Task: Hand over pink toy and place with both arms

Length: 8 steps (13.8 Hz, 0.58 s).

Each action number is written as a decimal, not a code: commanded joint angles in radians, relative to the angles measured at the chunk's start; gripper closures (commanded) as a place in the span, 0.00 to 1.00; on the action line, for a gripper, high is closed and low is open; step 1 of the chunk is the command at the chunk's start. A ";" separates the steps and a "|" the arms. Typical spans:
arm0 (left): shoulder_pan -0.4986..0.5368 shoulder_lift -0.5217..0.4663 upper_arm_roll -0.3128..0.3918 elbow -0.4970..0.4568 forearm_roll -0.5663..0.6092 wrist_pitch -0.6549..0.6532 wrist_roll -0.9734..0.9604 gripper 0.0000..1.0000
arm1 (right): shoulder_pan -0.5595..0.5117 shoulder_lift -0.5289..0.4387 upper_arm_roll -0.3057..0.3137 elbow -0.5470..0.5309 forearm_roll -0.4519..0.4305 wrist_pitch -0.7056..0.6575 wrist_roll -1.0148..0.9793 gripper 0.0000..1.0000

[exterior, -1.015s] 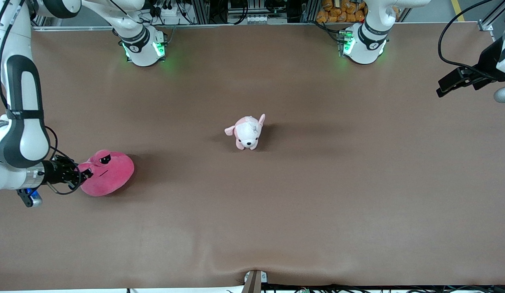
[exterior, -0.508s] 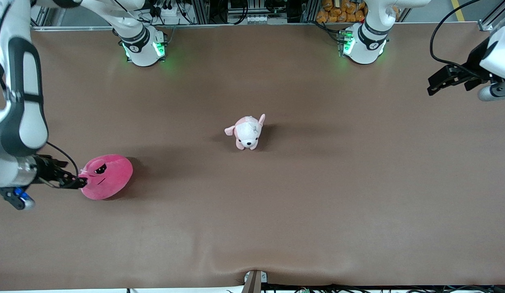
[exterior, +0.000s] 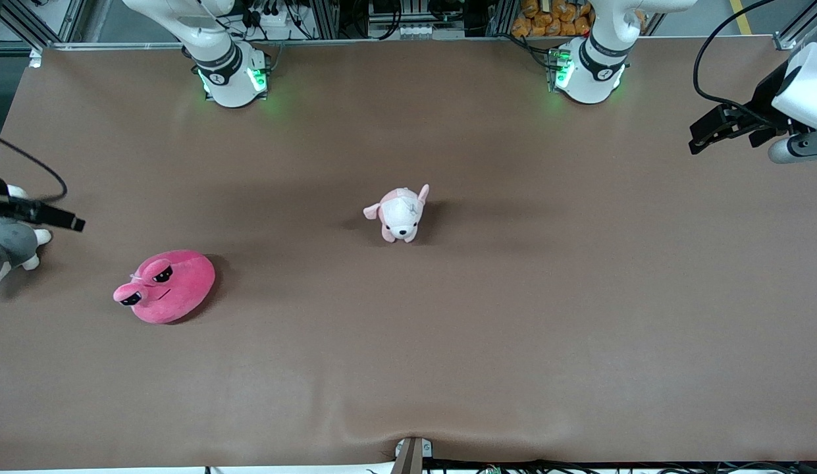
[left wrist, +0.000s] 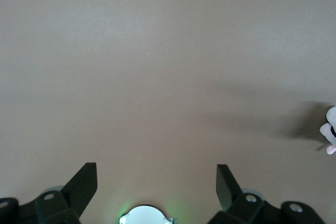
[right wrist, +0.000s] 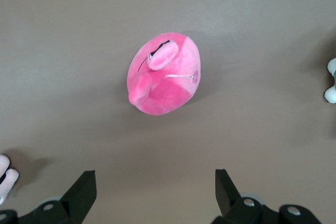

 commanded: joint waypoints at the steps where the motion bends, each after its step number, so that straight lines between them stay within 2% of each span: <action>1: 0.006 -0.014 -0.002 -0.009 0.005 0.002 0.026 0.00 | 0.024 -0.158 0.013 -0.121 -0.018 -0.005 -0.014 0.00; 4: 0.006 -0.014 -0.002 -0.007 0.005 0.002 0.026 0.00 | 0.055 -0.172 0.025 0.001 -0.016 -0.169 -0.017 0.00; 8: 0.004 -0.014 -0.002 -0.009 0.005 0.002 0.026 0.00 | 0.079 -0.174 0.032 0.026 -0.015 -0.198 -0.008 0.00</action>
